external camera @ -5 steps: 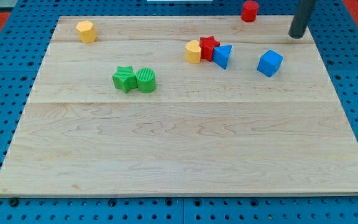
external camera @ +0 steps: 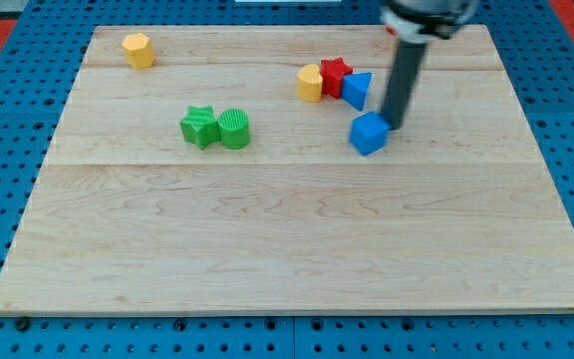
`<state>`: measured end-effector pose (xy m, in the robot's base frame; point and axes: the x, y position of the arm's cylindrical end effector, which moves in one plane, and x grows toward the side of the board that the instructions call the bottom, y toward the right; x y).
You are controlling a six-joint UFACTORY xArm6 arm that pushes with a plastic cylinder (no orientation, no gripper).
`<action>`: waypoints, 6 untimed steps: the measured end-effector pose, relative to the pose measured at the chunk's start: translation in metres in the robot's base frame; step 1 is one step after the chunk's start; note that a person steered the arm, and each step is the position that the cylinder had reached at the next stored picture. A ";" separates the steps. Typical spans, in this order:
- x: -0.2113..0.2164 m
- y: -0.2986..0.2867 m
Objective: Place the cube under the green circle
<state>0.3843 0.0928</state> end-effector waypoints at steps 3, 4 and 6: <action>0.032 0.012; 0.052 0.023; 0.086 -0.054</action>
